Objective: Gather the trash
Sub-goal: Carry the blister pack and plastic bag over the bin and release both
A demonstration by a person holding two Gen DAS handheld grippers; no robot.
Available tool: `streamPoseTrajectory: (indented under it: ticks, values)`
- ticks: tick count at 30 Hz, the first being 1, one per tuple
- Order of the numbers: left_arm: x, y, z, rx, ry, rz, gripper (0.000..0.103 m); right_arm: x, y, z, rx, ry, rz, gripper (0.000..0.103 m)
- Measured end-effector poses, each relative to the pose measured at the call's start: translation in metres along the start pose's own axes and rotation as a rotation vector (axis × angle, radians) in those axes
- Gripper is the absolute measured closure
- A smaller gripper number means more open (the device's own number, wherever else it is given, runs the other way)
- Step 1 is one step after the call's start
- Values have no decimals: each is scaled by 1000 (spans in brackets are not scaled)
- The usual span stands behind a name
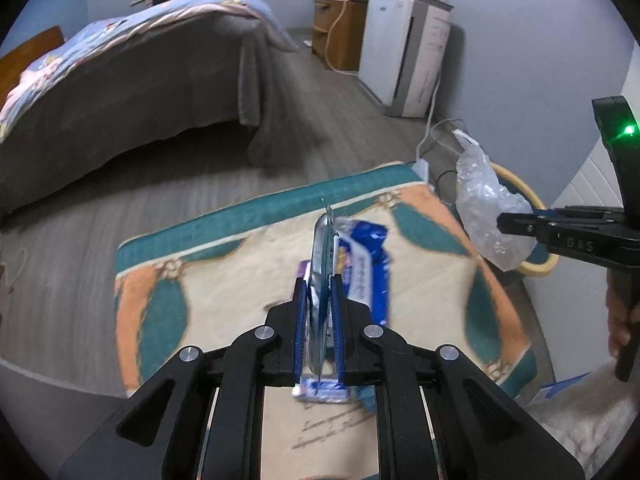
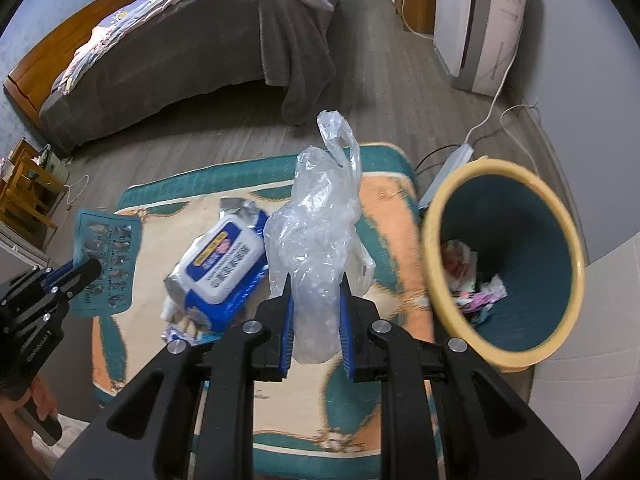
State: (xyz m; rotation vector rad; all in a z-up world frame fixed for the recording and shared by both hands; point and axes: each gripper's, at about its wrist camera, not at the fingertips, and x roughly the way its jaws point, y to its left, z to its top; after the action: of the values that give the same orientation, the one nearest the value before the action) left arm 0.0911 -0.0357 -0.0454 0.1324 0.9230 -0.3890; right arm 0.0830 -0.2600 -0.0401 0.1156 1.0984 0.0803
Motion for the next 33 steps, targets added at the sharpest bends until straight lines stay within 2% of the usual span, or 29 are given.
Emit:
streamPoseTrajectory:
  ticks: [11,17,20,25,33]
  values:
    - [19,-42,12,34,-6,-48,90,-21,-56,12,56,-55,-3,85]
    - [23,-84,21,104,-40,-59,90,-30,-93,20,85,-84,-68,85]
    - [30,-105,28,99,-45,-89,90,-33,-112,22,90,-94,-120,85]
    - [45,-144,47,98,-46,-156,90,-24,-155,19,175,-66,-128,85]
    - [73,-208,73,195,-13,-237,90,3,-212,5,334,10,-118,85]
